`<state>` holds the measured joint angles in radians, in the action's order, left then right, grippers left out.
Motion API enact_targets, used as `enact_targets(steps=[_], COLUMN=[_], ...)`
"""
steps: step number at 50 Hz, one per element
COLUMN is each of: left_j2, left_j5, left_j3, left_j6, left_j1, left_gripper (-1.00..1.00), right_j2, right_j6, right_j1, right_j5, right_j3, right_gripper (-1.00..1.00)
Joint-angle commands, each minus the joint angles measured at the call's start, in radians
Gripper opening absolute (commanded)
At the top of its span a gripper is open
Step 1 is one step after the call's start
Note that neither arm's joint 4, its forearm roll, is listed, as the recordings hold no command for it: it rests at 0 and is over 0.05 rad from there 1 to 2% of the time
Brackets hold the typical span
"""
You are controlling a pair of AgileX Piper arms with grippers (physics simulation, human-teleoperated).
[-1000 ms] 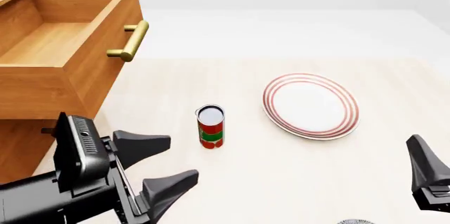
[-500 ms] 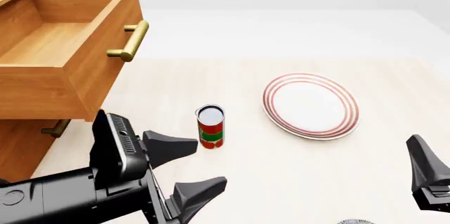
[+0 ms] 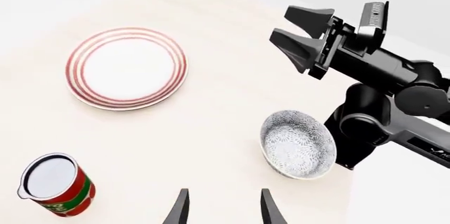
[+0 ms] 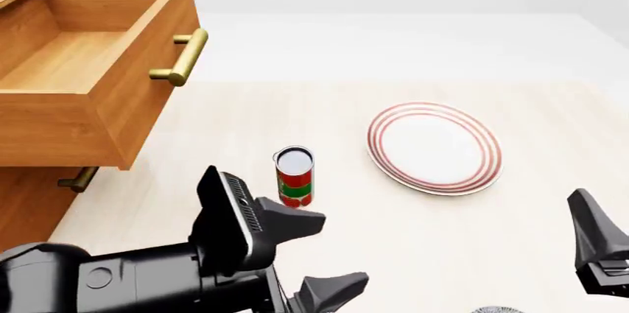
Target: Put the bowl in the top drawer of the cabinet.
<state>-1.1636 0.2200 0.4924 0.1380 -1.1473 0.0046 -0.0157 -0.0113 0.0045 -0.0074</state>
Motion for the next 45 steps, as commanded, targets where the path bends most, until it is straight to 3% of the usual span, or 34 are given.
enact_targets(steps=[1,2,3,4,16,45], left_j2=[-0.106,-0.112,-0.208,-0.215,-0.257,-0.361], left_j5=[0.043,0.045,0.064,0.066,0.082,0.113], left_j3=[0.041,0.044,0.082,0.083,0.096,0.138], left_j6=[0.024,0.026,0.155,0.166,0.187,0.337], left_j1=[-0.050,-0.052,-0.079,-0.080,-0.088,-0.105], left_gripper=[1.00,1.00,1.00,1.00,1.00,1.00], right_j2=[-0.003,-0.003,-0.001,-0.001,-0.002,-0.002], right_j6=[0.000,0.000,0.000,0.000,0.000,0.000], right_j1=[-0.001,-0.001,-0.001,-0.001,-0.001,-0.001], right_j5=[-0.002,-0.002,-0.002,-0.002,0.003,0.007], right_j3=[0.005,0.005,0.002,0.002,-0.001,-0.005], right_gripper=[1.00,1.00,1.00,1.00,1.00,1.00])
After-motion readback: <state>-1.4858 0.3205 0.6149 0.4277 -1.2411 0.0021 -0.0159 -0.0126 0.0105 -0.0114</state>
